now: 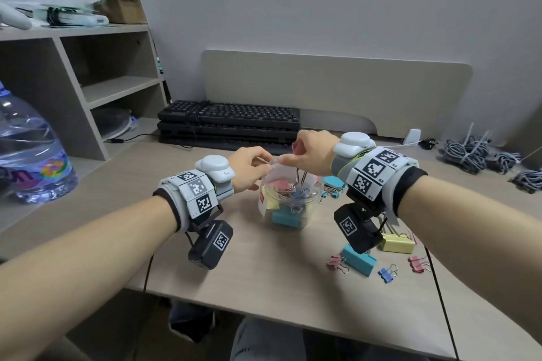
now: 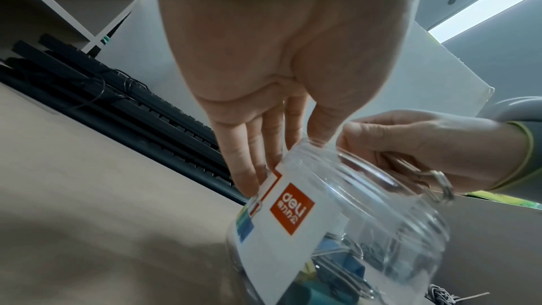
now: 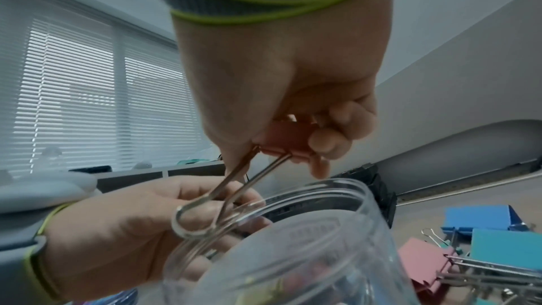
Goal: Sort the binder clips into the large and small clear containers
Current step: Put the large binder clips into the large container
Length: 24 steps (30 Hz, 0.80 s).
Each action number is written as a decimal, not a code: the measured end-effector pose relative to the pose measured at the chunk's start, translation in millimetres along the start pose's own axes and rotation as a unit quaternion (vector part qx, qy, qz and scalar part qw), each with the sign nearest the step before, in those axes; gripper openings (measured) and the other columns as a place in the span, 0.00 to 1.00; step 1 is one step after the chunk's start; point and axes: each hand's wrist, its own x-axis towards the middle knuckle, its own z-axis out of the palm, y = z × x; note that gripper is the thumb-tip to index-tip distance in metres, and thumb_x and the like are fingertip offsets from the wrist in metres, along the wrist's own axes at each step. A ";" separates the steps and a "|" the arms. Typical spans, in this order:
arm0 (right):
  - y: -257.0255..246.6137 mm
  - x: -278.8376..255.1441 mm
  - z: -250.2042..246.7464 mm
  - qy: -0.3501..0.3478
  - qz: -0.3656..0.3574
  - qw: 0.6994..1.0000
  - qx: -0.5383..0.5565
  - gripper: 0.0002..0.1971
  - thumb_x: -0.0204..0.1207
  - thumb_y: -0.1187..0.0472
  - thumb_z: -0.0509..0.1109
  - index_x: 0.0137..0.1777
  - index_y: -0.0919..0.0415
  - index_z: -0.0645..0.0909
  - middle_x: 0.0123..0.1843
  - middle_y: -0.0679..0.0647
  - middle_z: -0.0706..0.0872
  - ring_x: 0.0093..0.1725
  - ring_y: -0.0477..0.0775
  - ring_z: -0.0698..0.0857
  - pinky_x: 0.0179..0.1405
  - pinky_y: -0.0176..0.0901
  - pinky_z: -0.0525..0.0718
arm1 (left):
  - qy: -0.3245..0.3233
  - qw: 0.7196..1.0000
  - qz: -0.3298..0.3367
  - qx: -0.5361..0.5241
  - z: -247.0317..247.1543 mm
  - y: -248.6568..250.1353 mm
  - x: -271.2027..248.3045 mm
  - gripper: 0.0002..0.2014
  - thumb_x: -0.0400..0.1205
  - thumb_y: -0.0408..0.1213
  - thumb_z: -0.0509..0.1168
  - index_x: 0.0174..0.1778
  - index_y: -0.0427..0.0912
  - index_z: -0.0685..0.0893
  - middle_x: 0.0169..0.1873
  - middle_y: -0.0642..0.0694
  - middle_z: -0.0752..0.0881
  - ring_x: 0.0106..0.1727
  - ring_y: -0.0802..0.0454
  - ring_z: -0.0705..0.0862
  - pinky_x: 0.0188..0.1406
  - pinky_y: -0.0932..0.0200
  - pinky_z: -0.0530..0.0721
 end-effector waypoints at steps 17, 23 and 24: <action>1.4 -13.6 1.2 -0.049 -0.039 0.997 -0.032 0.18 0.76 0.44 0.70 0.60 0.53 0.80 0.58 0.53 0.87 0.54 0.59 0.85 0.55 0.50 0.84 | 0.030 0.999 0.001 0.029 9.0 3.2 -3.8 0.09 0.84 0.32 0.63 0.58 0.36 0.83 0.44 0.40 0.85 0.43 0.45 0.82 0.43 0.41 0.91; 30.6 -41.3 -9.6 -0.051 -0.028 0.998 0.002 0.07 0.77 0.52 0.71 0.49 0.54 0.81 0.53 0.54 0.89 0.35 0.53 0.80 0.42 0.41 0.78 | 0.070 0.992 0.027 0.106 13.6 7.0 -2.6 0.12 0.83 0.38 0.66 0.60 0.39 0.82 0.48 0.45 0.87 0.47 0.50 0.83 0.48 0.48 0.86; 35.6 -45.7 -8.6 -0.048 -0.029 0.998 0.009 0.07 0.77 0.53 0.71 0.49 0.54 0.81 0.54 0.55 0.89 0.36 0.53 0.79 0.43 0.40 0.77 | 0.095 0.985 0.041 0.135 11.3 9.2 -1.8 0.12 0.82 0.40 0.68 0.60 0.42 0.83 0.51 0.47 0.87 0.50 0.51 0.84 0.51 0.54 0.82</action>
